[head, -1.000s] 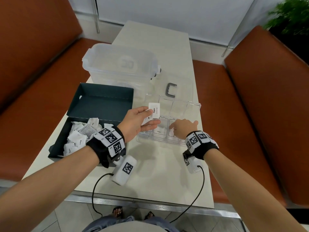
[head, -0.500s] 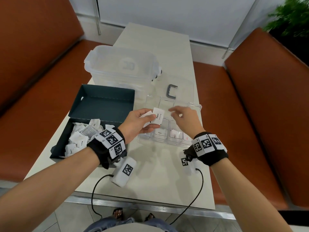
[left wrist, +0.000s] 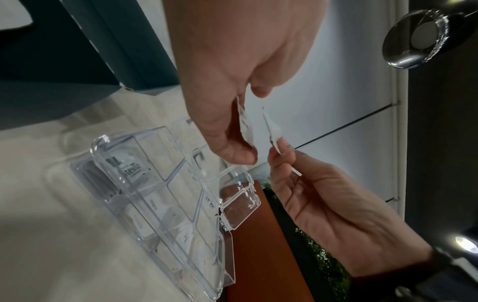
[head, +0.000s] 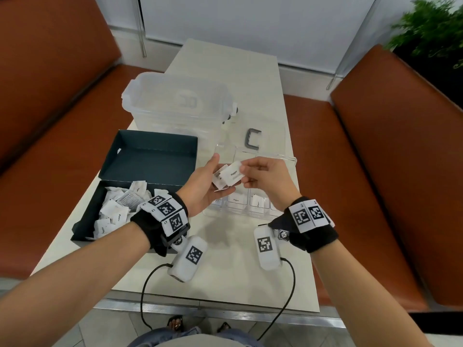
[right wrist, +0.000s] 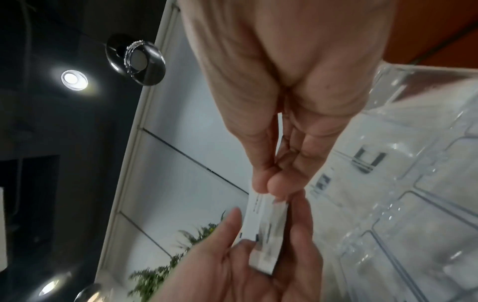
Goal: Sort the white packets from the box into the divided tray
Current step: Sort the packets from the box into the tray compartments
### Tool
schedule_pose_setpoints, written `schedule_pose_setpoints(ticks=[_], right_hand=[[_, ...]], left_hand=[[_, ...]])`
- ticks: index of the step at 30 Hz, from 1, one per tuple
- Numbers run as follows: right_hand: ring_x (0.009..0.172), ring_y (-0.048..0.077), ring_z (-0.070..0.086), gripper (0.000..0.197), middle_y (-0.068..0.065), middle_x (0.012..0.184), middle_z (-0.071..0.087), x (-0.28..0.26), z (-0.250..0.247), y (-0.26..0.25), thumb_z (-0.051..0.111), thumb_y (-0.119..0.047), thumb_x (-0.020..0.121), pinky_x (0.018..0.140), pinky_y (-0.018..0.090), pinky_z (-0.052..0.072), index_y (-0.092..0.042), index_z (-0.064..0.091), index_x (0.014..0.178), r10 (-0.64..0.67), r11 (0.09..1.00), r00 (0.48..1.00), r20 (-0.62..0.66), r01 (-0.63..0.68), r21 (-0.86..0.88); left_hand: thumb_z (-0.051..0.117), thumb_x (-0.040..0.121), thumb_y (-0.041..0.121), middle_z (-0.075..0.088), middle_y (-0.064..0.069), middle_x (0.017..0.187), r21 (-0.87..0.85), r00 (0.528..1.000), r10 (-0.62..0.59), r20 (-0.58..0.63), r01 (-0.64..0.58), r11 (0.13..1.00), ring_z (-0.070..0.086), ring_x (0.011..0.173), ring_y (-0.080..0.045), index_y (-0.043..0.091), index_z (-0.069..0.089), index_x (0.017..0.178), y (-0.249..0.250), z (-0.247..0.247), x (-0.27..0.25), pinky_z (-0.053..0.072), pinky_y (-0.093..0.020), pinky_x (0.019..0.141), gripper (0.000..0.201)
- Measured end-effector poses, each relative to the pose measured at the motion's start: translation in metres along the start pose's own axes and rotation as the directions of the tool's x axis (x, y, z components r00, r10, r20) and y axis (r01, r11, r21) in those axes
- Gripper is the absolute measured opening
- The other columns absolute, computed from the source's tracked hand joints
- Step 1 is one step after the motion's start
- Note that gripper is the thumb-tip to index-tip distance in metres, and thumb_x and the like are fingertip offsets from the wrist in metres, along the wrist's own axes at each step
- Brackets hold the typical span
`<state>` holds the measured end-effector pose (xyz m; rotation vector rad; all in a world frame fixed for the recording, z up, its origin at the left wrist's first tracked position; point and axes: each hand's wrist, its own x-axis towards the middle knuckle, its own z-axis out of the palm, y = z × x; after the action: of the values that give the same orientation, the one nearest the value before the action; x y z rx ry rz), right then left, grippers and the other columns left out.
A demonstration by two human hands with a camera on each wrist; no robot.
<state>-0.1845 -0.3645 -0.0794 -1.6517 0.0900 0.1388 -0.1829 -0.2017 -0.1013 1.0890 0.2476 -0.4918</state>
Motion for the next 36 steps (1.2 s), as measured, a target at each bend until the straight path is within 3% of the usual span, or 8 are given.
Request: schedule_pose_setpoints(ticks=[6,13,17,21,27,30,33,36], right_hand=[[0.054,0.013,0.065,0.011,0.009,0.062,0.066,0.001,0.017,0.002,0.071,-0.004,0.082,0.062,0.027,0.058,-0.004,0.07,0.093,-0.035,0.982,0.997,-0.066,0.022,-0.189],[0.062,0.016,0.07,0.011,0.009,0.072,0.072,0.002,0.021,0.003,0.072,-0.01,0.081,0.058,0.022,0.056,-0.006,0.069,0.091,-0.035,0.953,0.996,-0.085,0.008,-0.303],[0.064,0.011,0.065,0.008,0.002,0.077,0.069,0.003,0.014,-0.001,0.071,-0.015,0.083,0.054,0.019,0.05,-0.009,0.069,0.089,-0.015,0.936,0.995,-0.094,-0.019,-0.352],[0.06,0.01,0.058,0.003,-0.001,0.07,0.064,0.005,0.003,-0.005,0.07,-0.012,0.085,0.054,0.018,0.049,-0.014,0.067,0.084,-0.012,0.925,0.996,-0.088,-0.023,-0.379],[0.063,0.011,0.059,0.011,0.001,0.072,0.065,0.006,-0.002,-0.005,0.068,-0.009,0.086,0.062,0.023,0.054,-0.007,0.071,0.096,-0.018,0.938,0.997,-0.072,-0.008,-0.347],[0.065,0.013,0.059,0.015,0.005,0.077,0.067,0.008,-0.003,-0.001,0.068,-0.008,0.087,0.062,0.023,0.053,-0.004,0.071,0.1,0.011,0.953,0.997,-0.076,-0.033,-0.301],[0.06,0.007,0.056,0.012,0.0,0.076,0.067,0.017,-0.015,0.0,0.07,-0.01,0.085,0.058,0.017,0.049,-0.009,0.073,0.096,-0.032,0.929,0.991,-0.133,-0.02,-0.371],[0.075,0.008,0.059,0.013,0.001,0.086,0.069,0.031,-0.037,0.004,0.068,-0.012,0.086,0.076,0.02,0.046,-0.009,0.074,0.098,-0.101,0.812,0.977,-0.19,-0.029,-0.582]], left_hand=[[0.04,0.1,0.049,0.075,-0.007,0.082,0.014,1.0,-0.001,0.02,0.001,1.0,0.073,0.081,-0.018,0.007,0.066,0.1,-0.001,0.006,-0.002,0.059,-0.027,0.07,0.05],[0.034,0.104,0.041,0.072,-0.018,0.103,0.015,0.999,0.033,0.032,-0.034,0.999,0.072,0.09,-0.022,-0.003,0.062,0.112,-0.004,0.011,-0.003,0.059,-0.028,0.08,0.053],[0.045,0.103,0.03,0.07,-0.015,0.11,0.163,0.997,0.057,0.053,-0.064,0.985,0.07,0.101,-0.022,0.006,0.062,0.116,-0.004,0.007,-0.004,0.056,-0.032,0.087,0.033],[0.053,0.098,0.009,0.064,-0.024,0.115,0.389,0.984,0.171,0.048,-0.177,0.904,0.066,0.09,-0.022,0.004,0.06,0.124,-0.007,-0.002,-0.004,0.058,-0.028,0.077,0.027],[0.059,0.094,0.003,0.061,-0.034,0.112,0.421,0.97,0.244,0.017,-0.228,0.878,0.064,0.073,-0.024,-0.005,0.062,0.118,-0.007,-0.004,-0.001,0.06,-0.027,0.069,0.026],[0.062,0.093,0.006,0.067,-0.027,0.101,0.427,0.965,0.263,-0.01,-0.234,0.874,0.066,0.068,-0.02,-0.004,0.065,0.113,-0.007,-0.003,0.001,0.06,-0.028,0.069,0.023],[0.062,0.094,0.015,0.071,-0.014,0.093,0.475,0.966,0.26,-0.008,-0.225,0.851,0.069,0.073,-0.018,0.004,0.069,0.108,-0.007,-0.003,0.003,0.057,-0.032,0.071,0.019],[0.059,0.096,0.018,0.072,-0.007,0.096,0.528,0.973,0.231,-0.021,-0.186,0.829,0.068,0.076,-0.016,0.011,0.07,0.106,-0.007,-0.007,0.004,0.057,-0.033,0.076,0.016]])
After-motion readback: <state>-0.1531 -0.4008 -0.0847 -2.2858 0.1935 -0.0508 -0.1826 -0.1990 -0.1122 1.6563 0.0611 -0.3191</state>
